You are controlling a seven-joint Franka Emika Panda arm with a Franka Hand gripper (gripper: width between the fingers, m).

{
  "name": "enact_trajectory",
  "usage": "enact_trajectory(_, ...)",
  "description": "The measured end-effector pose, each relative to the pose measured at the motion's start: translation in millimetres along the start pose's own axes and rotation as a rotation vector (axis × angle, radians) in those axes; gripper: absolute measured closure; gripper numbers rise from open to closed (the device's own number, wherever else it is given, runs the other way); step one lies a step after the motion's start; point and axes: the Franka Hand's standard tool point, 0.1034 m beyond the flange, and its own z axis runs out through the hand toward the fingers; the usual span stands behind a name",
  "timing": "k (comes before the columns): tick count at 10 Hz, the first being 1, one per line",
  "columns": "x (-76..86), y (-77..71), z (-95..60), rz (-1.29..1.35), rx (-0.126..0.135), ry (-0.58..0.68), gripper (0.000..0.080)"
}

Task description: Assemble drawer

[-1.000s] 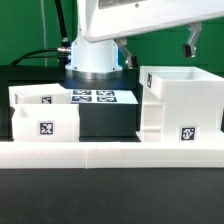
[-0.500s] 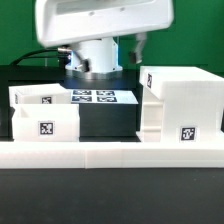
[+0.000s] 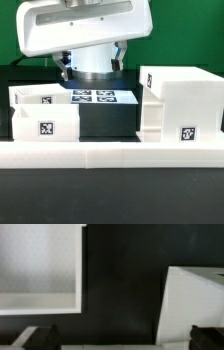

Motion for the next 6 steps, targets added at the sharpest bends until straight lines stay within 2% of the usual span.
enact_trajectory(1,-0.9,-1.6,5.8,-0.011,0.0,-0.006,0.0151)
enact_trajectory(2,-3.7,5.5,11.8,-0.051,-0.035,0.005,0.0151)
enact_trajectory(4,-23.4,20.7,29.8,-0.038,-0.096,0.049,0.0151)
enact_trajectory(6,-31.9,34.9,48.2,-0.034,-0.131,0.076,0.0151)
